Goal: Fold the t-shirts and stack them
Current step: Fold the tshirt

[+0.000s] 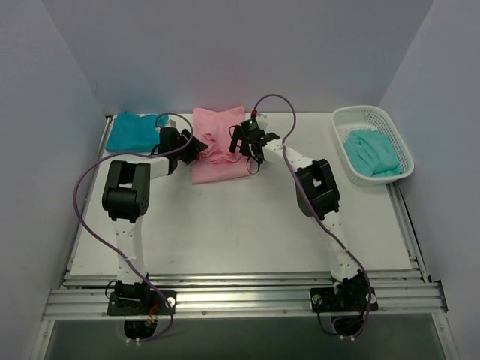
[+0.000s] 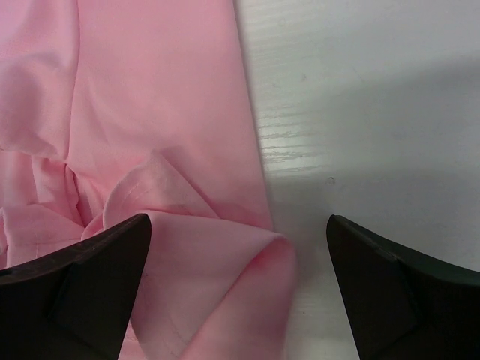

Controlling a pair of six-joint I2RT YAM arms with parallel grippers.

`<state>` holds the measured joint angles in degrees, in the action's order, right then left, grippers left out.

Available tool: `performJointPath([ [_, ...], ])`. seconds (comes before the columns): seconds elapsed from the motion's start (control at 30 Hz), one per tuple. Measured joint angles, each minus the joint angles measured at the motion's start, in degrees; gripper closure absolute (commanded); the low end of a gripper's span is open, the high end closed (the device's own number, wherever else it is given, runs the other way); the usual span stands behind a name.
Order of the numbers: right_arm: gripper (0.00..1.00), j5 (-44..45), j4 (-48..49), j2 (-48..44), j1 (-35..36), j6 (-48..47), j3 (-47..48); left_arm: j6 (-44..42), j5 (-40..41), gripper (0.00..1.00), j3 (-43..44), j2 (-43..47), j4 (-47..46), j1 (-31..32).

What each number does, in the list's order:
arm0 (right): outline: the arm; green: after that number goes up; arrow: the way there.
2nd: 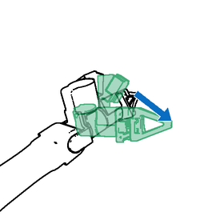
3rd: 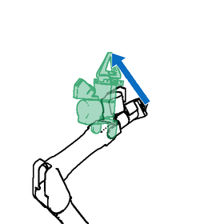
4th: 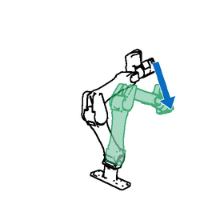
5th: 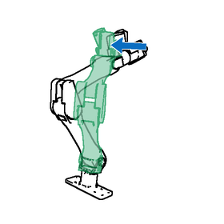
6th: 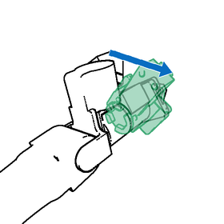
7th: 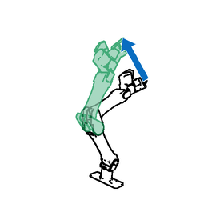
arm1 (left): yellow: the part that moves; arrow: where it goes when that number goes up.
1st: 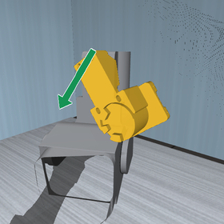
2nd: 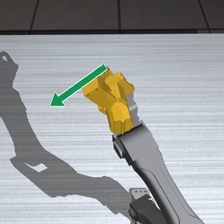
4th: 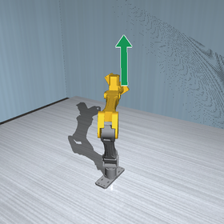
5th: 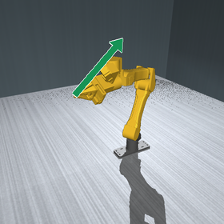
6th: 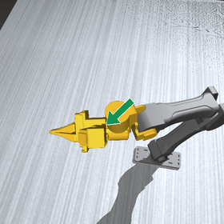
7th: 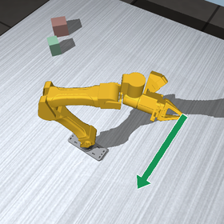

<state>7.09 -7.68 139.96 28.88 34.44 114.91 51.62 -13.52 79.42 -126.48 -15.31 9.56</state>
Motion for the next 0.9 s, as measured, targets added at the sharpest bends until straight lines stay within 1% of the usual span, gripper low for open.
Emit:
performJointPath([
  [0.03, 0.00, 0.0, 0.0, 0.0, 0.0, 0.0, 0.0, 0.0, 0.0, 0.20, 0.5, 0.0, -0.5, 0.0],
  [0.07, 0.00, 0.0, 0.1, 0.0, -0.1, 0.0, 0.0, -0.4, -0.2, 0.13, 0.9, 0.0, -0.9, 0.0],
  [0.1, 0.00, 0.0, 0.1, 0.0, -0.1, 0.0, 0.0, -0.3, -0.7, 0.03, 1.1, 0.0, -1.4, 0.0],
  [0.13, 0.00, 0.0, 0.1, 0.0, -0.1, 0.0, 0.0, -0.5, -0.9, 0.03, 1.3, 0.0, -1.9, 0.0],
  [0.2, 0.00, 0.1, 0.1, 0.0, -0.1, 0.0, 0.0, -0.7, -1.0, 0.06, 1.7, 0.0, -2.1, 0.1],
  [0.37, 0.00, 1.1, -0.5, -0.5, -0.1, -0.3, 0.0, -1.6, -1.4, 0.06, 1.7, 0.3, -1.8, -0.1],
  [0.5, 0.00, 3.0, -1.7, -3.9, 0.1, -1.3, -0.9, -2.6, -1.6, 0.06, 1.7, 2.5, -0.3, -0.5],
  [0.6, 0.00, 4.7, -2.9, -8.9, 0.5, -2.0, -1.0, -3.2, -1.7, 0.06, 1.7, 6.3, 1.1, -1.0],
  [0.73, 0.00, 6.3, -3.0, -16.3, 1.4, -3.0, -1.0, -4.5, -1.6, 0.06, 1.7, 13.9, 2.4, -1.7],
  [0.9, 0.00, 6.6, -2.8, -22.4, 4.4, -3.1, -1.4, -6.0, -0.4, 0.06, 1.7, 23.1, 3.3, -2.1],
])
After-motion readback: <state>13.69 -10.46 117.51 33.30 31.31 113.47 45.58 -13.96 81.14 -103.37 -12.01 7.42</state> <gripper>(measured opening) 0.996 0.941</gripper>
